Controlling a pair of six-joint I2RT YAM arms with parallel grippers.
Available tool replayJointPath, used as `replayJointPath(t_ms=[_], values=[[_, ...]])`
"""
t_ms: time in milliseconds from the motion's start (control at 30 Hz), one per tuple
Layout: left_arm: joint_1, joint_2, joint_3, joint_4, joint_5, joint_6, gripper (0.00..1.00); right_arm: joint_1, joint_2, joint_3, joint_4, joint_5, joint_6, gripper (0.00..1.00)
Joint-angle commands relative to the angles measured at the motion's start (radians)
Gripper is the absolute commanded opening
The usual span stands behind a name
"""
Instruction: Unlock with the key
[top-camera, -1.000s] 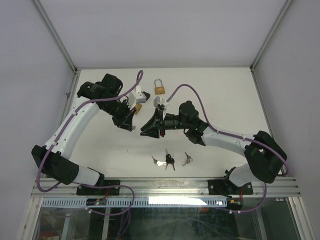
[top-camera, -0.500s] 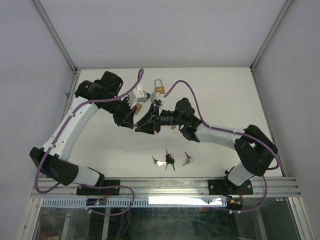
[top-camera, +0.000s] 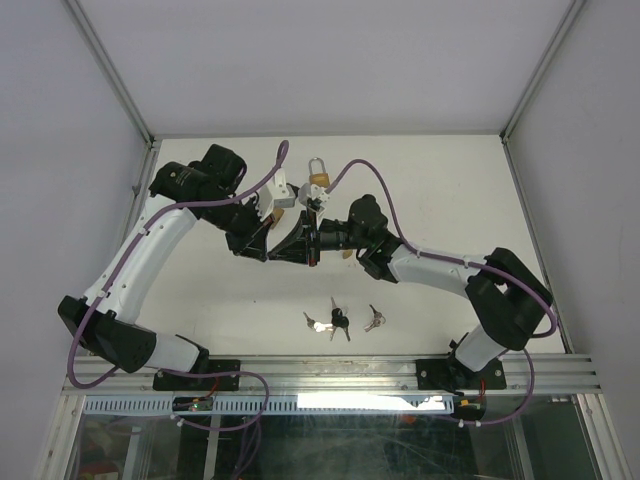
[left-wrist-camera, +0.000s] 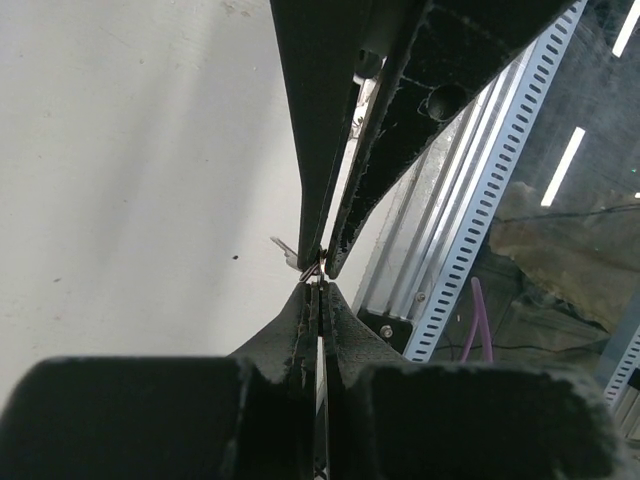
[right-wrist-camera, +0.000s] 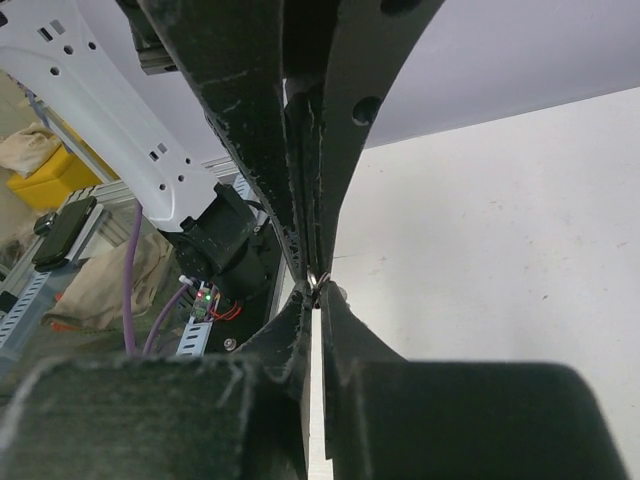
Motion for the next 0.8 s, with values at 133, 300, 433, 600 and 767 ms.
replayJointPath(t_ms=[133, 300, 433, 600, 767], values=[[-0.015, -0.022, 0.033, 0.037, 0.079, 0.014, 0.0, 0.0, -0.011, 0.034, 0.105, -0.047, 0.052, 0.0], [-0.015, -0.037, 0.025, 0.066, 0.084, 0.015, 0.22, -0.012, -0.041, 0.003, 0.135, -0.023, 0.079, 0.0], [-0.015, -0.06, 0.018, 0.094, 0.07, 0.016, 0.42, -0.028, -0.066, -0.017, 0.142, -0.01, 0.091, 0.0], [-0.013, -0.108, 0.013, 0.118, 0.047, 0.063, 0.49, -0.054, -0.12, -0.063, 0.175, 0.023, 0.115, 0.0], [-0.012, -0.262, -0.122, 0.358, 0.123, 0.012, 0.61, -0.103, -0.223, -0.163, 0.246, 0.147, 0.209, 0.0]])
